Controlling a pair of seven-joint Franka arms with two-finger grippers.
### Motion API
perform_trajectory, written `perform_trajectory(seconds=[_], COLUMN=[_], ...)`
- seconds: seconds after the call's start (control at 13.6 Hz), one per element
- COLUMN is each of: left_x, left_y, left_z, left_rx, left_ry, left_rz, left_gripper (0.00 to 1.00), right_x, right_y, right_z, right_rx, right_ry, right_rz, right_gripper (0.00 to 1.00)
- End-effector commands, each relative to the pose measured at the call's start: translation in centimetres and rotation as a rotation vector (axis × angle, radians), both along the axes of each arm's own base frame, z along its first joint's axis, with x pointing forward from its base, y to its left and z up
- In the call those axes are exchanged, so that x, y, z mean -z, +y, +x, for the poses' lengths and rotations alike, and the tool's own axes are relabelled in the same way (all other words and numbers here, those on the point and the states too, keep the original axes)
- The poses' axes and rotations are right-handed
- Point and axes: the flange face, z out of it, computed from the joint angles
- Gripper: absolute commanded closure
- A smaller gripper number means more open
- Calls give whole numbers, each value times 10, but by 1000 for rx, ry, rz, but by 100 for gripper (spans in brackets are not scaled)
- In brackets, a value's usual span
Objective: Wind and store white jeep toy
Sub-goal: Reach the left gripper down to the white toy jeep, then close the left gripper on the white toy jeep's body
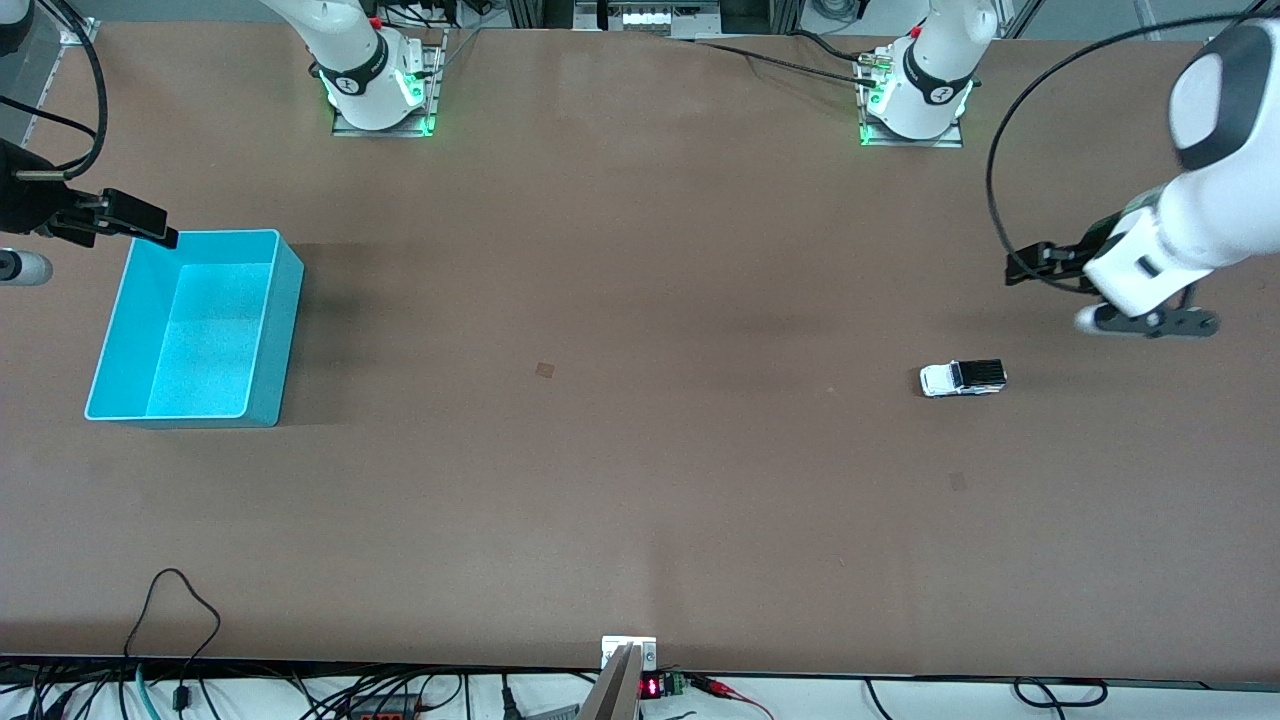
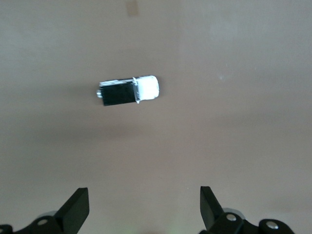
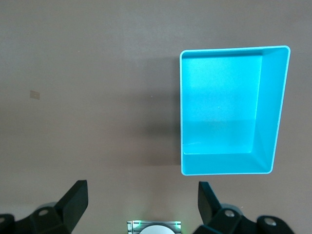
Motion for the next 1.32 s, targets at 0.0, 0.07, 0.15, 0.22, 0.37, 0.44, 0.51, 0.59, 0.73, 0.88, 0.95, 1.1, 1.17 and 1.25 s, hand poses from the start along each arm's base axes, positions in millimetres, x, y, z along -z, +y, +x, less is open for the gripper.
perform_trajectory(seconds=[0.0,0.07,0.15,0.22,0.37,0.44,0.51,0.59,0.73,0.88,0.95,1.1,1.17,1.25], left_x=[45,58,74,88,117,130,143,154,172,183,187,203,210,215], left_y=[-15,-17,-19,-16,-5,2,13,18,28,29,31,41,44,45], left_z=[12,14,13,14,25,31,35,36,30,30,33,40,41,41], left_rx=[118,156,207,260,451,568,664,741,820,935,987,1102,1134,1157], left_ry=[55,45,20,1,-28,-51,-62,-58,-30,-23,-43,-59,-67,-64], left_rz=[-1,-13,-28,-44,-99,-130,-157,-182,-221,-259,-261,-229,-230,-238], left_gripper=[0,0,0,0,0,0,0,0,0,0,0,0,0,0], right_x=[-2,-2,-2,-2,-2,-2,-1,-2,-1,-1,-2,-2,-2,-1], right_y=[-2,-2,-2,-2,-1,-1,-1,-1,-1,0,0,0,0,0], right_z=[-3,-3,-2,-2,-2,-3,-2,-2,-2,-2,-2,-1,-1,-2], right_rx=[3,5,5,5,5,3,5,5,3,3,5,6,8,9], right_ry=[4,1,-1,-2,-2,1,1,-2,-1,-1,-2,-5,-3,0], right_rz=[6,9,10,10,8,7,7,7,4,3,3,3,3,2], right_gripper=[0,0,0,0,0,0,0,0,0,0,0,0,0,0])
